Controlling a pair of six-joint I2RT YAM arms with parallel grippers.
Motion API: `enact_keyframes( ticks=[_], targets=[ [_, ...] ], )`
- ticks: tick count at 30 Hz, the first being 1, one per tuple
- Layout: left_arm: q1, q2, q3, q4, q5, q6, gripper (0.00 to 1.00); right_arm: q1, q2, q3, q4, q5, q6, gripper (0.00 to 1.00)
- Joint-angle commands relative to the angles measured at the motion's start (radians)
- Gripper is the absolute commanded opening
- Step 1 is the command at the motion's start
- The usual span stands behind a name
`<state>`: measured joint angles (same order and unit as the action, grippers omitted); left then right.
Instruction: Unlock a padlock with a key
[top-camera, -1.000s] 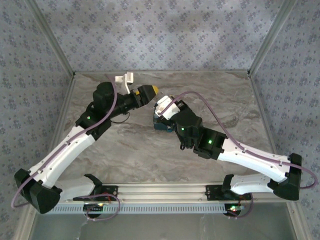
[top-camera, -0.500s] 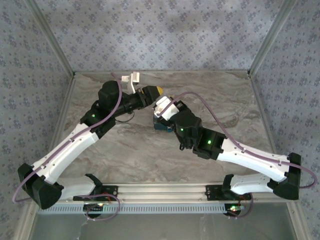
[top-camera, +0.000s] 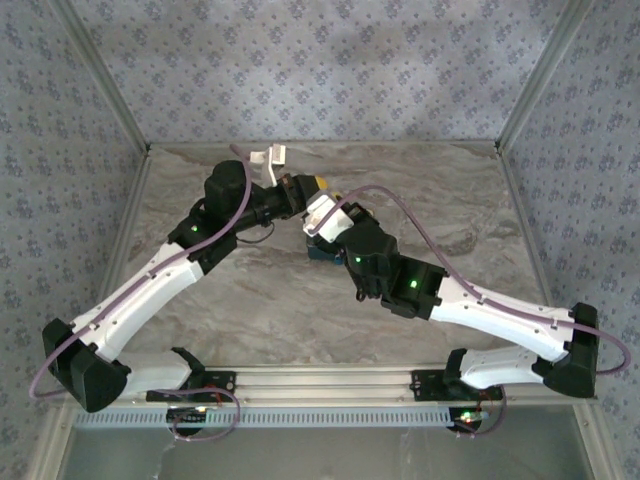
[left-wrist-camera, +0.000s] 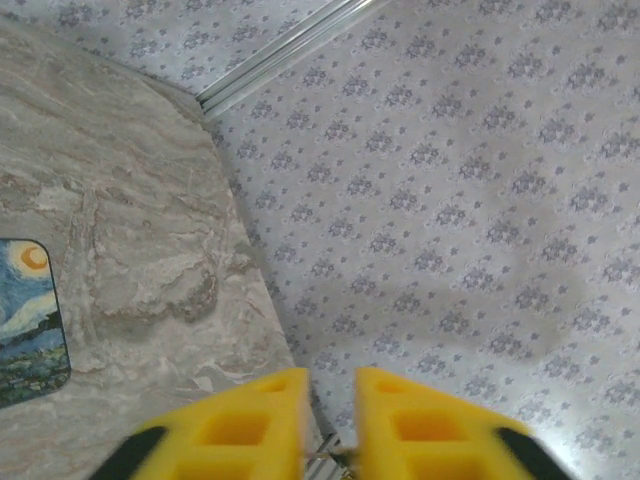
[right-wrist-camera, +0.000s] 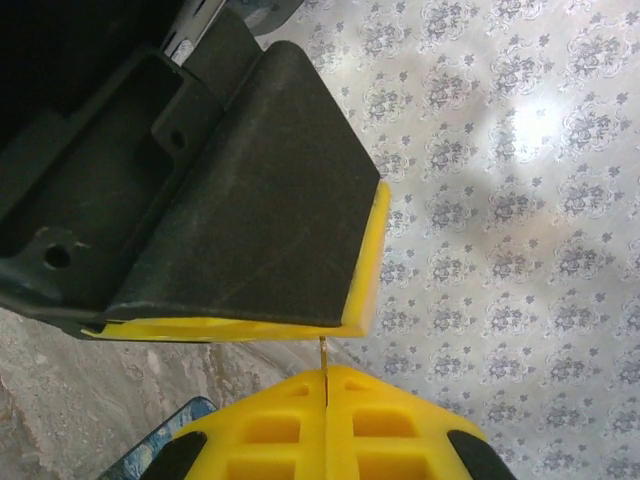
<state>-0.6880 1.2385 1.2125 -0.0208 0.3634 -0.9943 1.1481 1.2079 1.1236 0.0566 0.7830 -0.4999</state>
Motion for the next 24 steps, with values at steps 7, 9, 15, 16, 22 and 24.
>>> enact_keyframes(
  ticks=[7, 9, 15, 16, 22, 24],
  targets=[
    [-0.004, -0.014, 0.039, -0.001, 0.001, 0.055, 0.0, 0.007, -0.013, 0.006, -0.03, 0.014, 0.028, 0.08],
    [-0.004, -0.016, 0.053, -0.045, -0.016, 0.095, 0.0, -0.002, -0.031, 0.009, -0.09, -0.009, 0.085, 0.22],
    [0.018, -0.02, 0.061, -0.141, -0.064, 0.203, 0.0, -0.109, -0.136, -0.048, -0.23, -0.18, 0.349, 0.31],
    [0.025, -0.022, 0.054, -0.143, -0.062, 0.213, 0.0, -0.135, -0.151, -0.06, -0.245, -0.218, 0.396, 0.32],
    [0.059, -0.03, -0.01, -0.078, -0.003, 0.26, 0.0, -0.339, -0.251, -0.145, -0.269, -0.601, 0.689, 0.44],
    [0.065, -0.032, -0.029, -0.048, 0.019, 0.261, 0.0, -0.425, -0.277, -0.19, -0.219, -0.777, 0.788, 0.45]
  ],
)
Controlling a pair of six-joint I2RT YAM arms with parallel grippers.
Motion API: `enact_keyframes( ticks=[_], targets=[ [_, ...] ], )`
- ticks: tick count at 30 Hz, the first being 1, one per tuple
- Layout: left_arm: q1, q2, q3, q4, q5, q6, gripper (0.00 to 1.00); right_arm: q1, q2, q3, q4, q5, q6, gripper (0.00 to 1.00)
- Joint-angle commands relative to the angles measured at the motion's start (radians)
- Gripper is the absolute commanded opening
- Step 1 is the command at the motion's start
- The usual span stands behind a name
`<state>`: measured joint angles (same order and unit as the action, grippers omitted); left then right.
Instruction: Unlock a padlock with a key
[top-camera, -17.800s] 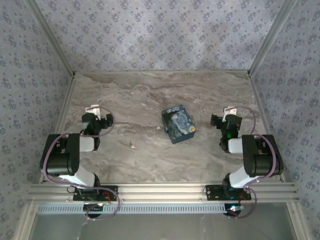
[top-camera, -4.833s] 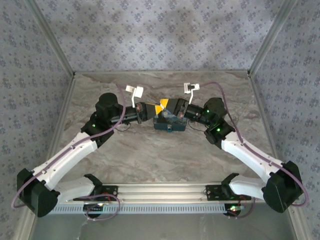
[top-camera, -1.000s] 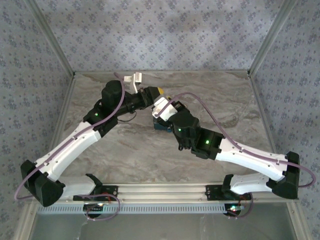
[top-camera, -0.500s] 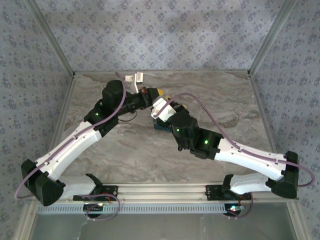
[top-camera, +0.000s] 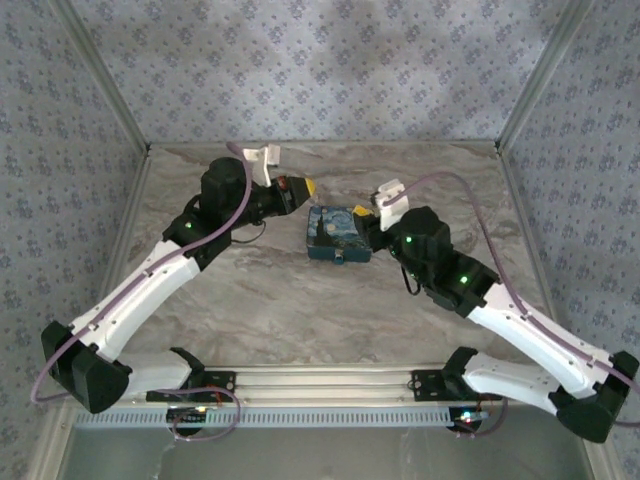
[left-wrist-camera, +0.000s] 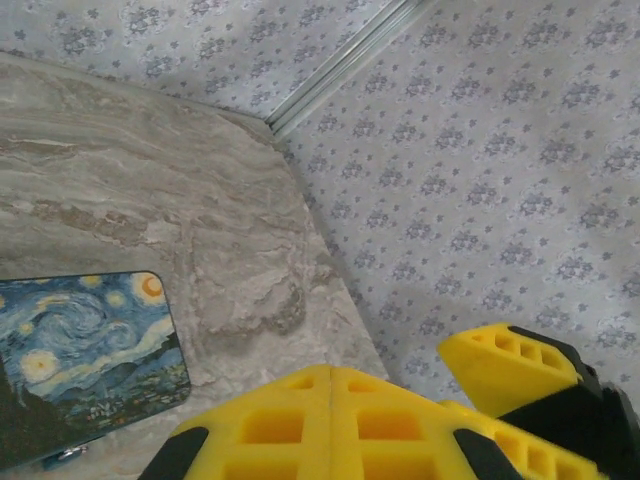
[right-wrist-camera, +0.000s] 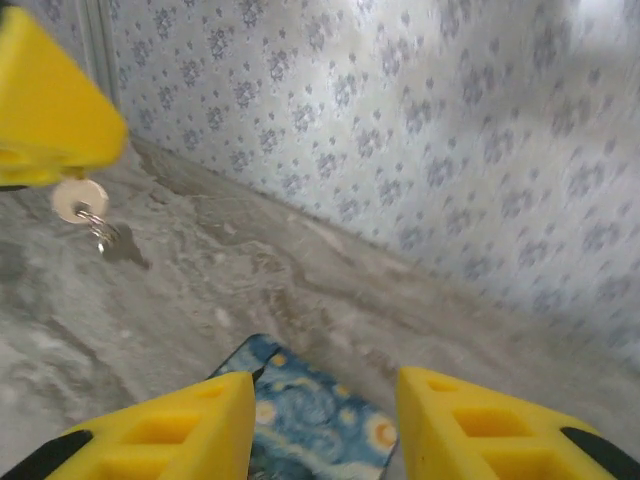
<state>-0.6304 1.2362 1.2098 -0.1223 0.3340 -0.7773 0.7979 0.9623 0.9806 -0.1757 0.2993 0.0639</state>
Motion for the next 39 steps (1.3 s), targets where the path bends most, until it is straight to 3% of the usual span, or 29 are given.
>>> enact_keyframes(
  ticks=[1, 3, 6, 12, 17, 23, 39],
  targets=[
    [0.009, -0.029, -0.035, 0.072, 0.063, 0.045, 0.0, -0.116, -0.039, -0.067, 0.054, -0.375, 0.276, 0.46],
    [0.008, -0.027, -0.052, 0.105, 0.082, 0.033, 0.0, -0.198, -0.045, -0.12, 0.183, -0.537, 0.405, 0.45],
    [0.009, -0.024, -0.073, 0.149, 0.111, 0.01, 0.0, -0.255, -0.031, -0.199, 0.383, -0.679, 0.583, 0.47],
    [-0.009, -0.026, -0.106, 0.222, 0.13, -0.026, 0.0, -0.278, 0.008, -0.301, 0.68, -0.757, 0.827, 0.57],
    [-0.034, -0.02, -0.121, 0.296, 0.14, -0.055, 0.0, -0.273, 0.078, -0.347, 0.917, -0.787, 0.999, 0.54],
    [-0.053, -0.015, -0.121, 0.357, 0.157, -0.094, 0.0, -0.243, 0.118, -0.36, 1.033, -0.785, 1.04, 0.46],
    [-0.071, -0.017, -0.122, 0.397, 0.167, -0.116, 0.0, -0.209, 0.159, -0.316, 1.096, -0.809, 1.054, 0.41]
  ],
)
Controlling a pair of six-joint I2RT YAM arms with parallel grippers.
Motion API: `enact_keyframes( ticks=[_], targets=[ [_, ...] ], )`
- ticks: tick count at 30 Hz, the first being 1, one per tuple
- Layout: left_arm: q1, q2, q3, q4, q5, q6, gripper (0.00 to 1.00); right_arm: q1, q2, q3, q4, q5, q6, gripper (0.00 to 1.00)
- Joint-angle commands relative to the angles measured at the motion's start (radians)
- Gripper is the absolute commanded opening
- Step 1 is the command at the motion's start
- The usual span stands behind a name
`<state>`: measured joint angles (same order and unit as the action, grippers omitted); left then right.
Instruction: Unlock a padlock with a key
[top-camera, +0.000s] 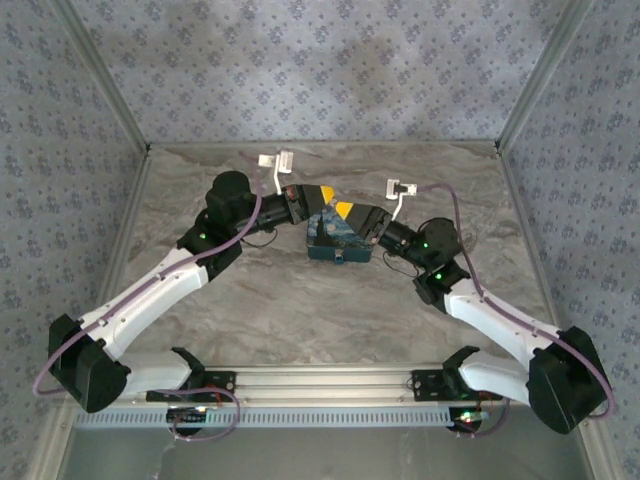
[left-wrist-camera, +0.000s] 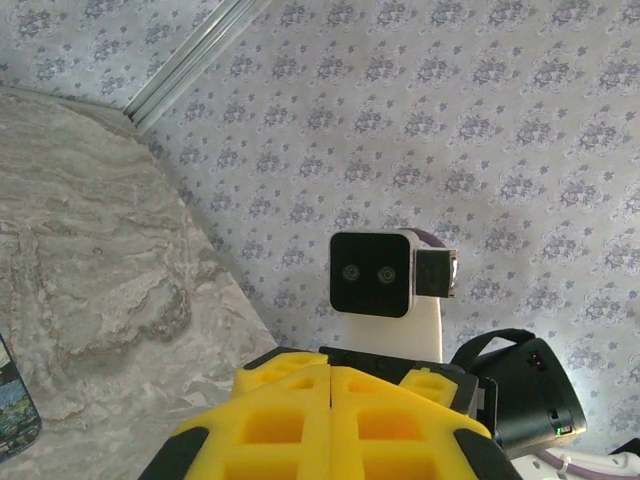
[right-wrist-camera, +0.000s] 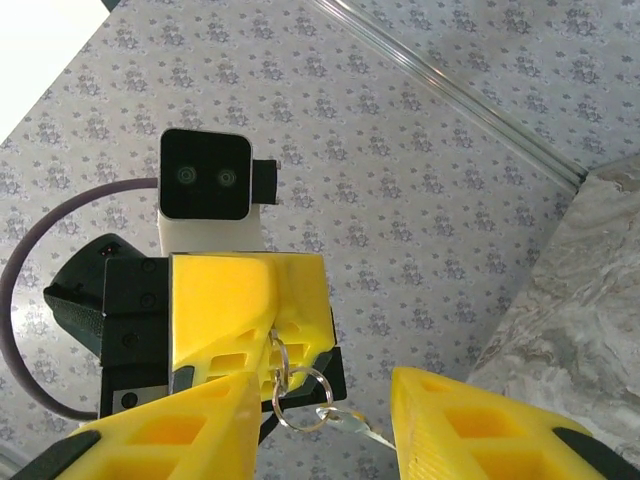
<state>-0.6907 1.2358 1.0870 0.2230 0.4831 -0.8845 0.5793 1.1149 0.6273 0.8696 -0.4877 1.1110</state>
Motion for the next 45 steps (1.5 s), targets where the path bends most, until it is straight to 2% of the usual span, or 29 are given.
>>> enact_keyframes(
  ticks=[1, 12, 23, 27, 30, 35, 40, 45],
  targets=[
    [-0.01, -0.016, 0.001, 0.049, 0.02, -0.008, 0.0, 0.011, 0.008, 0.037, 0.053, -0.022, 0.008, 0.42],
    [-0.013, -0.008, -0.013, 0.054, 0.018, -0.009, 0.0, 0.017, 0.013, 0.058, 0.08, -0.021, 0.015, 0.45],
    [-0.012, -0.009, -0.019, 0.076, 0.011, -0.018, 0.0, 0.025, 0.033, 0.061, 0.087, -0.03, 0.025, 0.3],
    [-0.014, -0.013, -0.022, 0.088, 0.006, -0.025, 0.0, 0.029, 0.043, 0.06, 0.087, -0.028, 0.026, 0.29],
    [-0.013, -0.017, -0.024, 0.089, 0.003, -0.024, 0.0, 0.031, 0.045, 0.055, 0.092, -0.021, 0.027, 0.19],
    [-0.013, -0.028, -0.031, 0.09, 0.001, -0.024, 0.0, 0.029, 0.03, 0.05, 0.09, -0.01, 0.023, 0.14],
    [-0.012, -0.043, -0.052, 0.094, -0.008, -0.025, 0.0, 0.027, 0.011, 0.045, 0.073, -0.003, 0.007, 0.0],
    [-0.012, -0.057, -0.056, 0.086, -0.016, -0.018, 0.0, 0.026, -0.001, 0.041, 0.059, -0.006, -0.011, 0.0]
  ],
)
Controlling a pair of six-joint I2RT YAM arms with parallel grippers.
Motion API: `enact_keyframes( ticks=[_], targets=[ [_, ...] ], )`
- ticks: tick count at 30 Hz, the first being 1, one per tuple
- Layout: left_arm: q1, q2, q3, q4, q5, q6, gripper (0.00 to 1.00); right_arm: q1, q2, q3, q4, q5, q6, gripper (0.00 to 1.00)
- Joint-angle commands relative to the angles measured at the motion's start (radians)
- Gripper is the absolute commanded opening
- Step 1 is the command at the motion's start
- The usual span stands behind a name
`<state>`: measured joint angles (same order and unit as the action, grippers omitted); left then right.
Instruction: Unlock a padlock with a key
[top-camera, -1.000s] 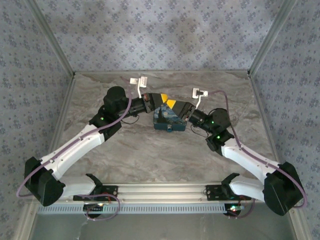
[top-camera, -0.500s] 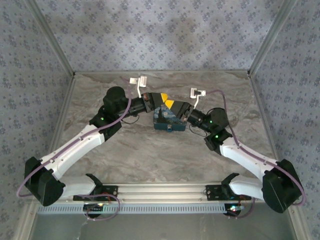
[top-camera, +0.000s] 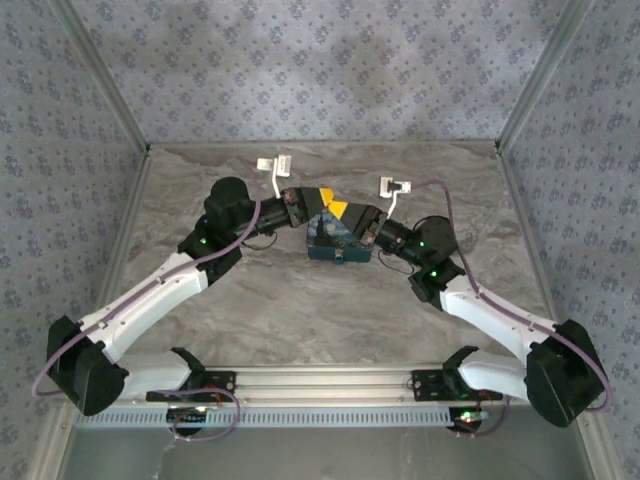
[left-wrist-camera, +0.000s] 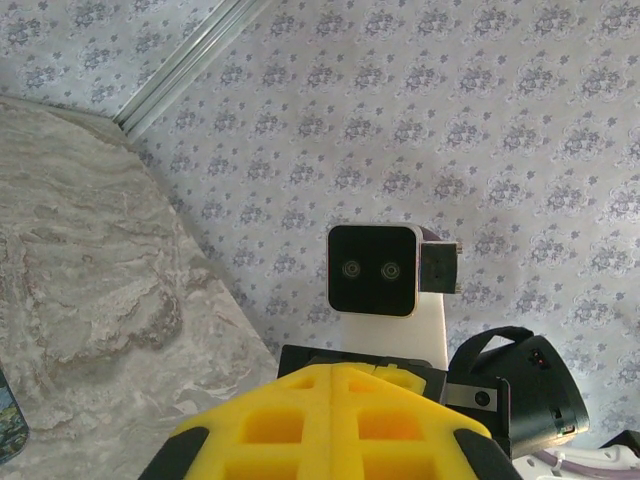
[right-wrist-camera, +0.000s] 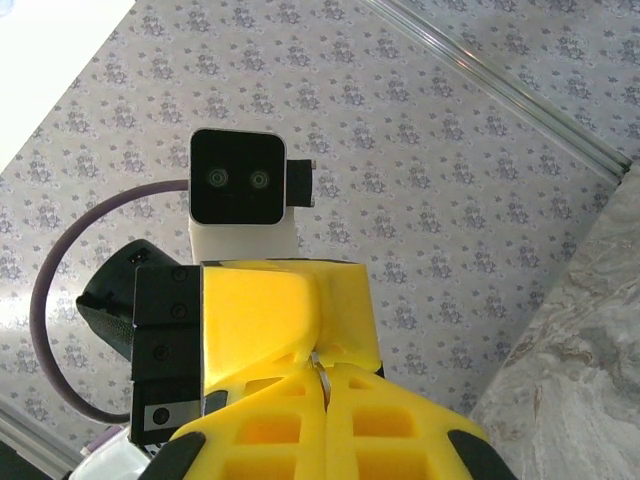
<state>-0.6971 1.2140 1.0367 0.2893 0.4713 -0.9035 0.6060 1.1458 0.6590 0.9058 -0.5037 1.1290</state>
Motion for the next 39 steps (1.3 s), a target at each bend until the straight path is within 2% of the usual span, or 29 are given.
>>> enact_keyframes(
  ticks=[1, 8, 12, 13, 16, 17, 30, 34, 37, 39],
  targets=[
    [-0.006, -0.038, -0.006, 0.017, -0.005, 0.002, 0.0, -0.002, -0.035, 0.011, 0.017, 0.007, -0.033, 0.0],
    [-0.007, -0.032, 0.003, -0.002, -0.006, 0.01, 0.0, -0.001, -0.058, 0.02, -0.042, 0.004, -0.068, 0.0],
    [-0.006, -0.025, 0.006, 0.007, 0.004, 0.003, 0.11, 0.001, -0.061, 0.021, -0.064, -0.003, -0.079, 0.0],
    [-0.007, -0.026, 0.006, 0.005, 0.001, 0.003, 0.16, 0.0, -0.063, 0.019, -0.066, -0.001, -0.08, 0.0],
    [-0.005, -0.046, 0.007, -0.026, -0.027, 0.017, 0.53, -0.003, -0.08, 0.014, -0.079, 0.001, -0.088, 0.0],
    [-0.005, -0.052, 0.006, -0.035, -0.035, 0.022, 0.59, -0.003, -0.085, 0.013, -0.085, -0.001, -0.092, 0.0],
    [0.023, -0.108, -0.021, -0.108, -0.057, 0.04, 0.62, -0.042, -0.175, 0.009, -0.234, 0.007, -0.144, 0.0],
    [0.024, -0.114, -0.038, -0.178, -0.077, 0.063, 0.64, -0.099, -0.212, 0.028, -0.393, 0.013, -0.199, 0.0],
    [0.021, -0.114, -0.058, -0.293, -0.103, 0.103, 0.64, -0.162, -0.232, 0.059, -0.59, 0.029, -0.283, 0.0],
    [0.019, -0.119, -0.102, -0.313, -0.11, 0.109, 0.64, -0.203, -0.236, 0.074, -0.69, 0.044, -0.339, 0.0]
  ],
)
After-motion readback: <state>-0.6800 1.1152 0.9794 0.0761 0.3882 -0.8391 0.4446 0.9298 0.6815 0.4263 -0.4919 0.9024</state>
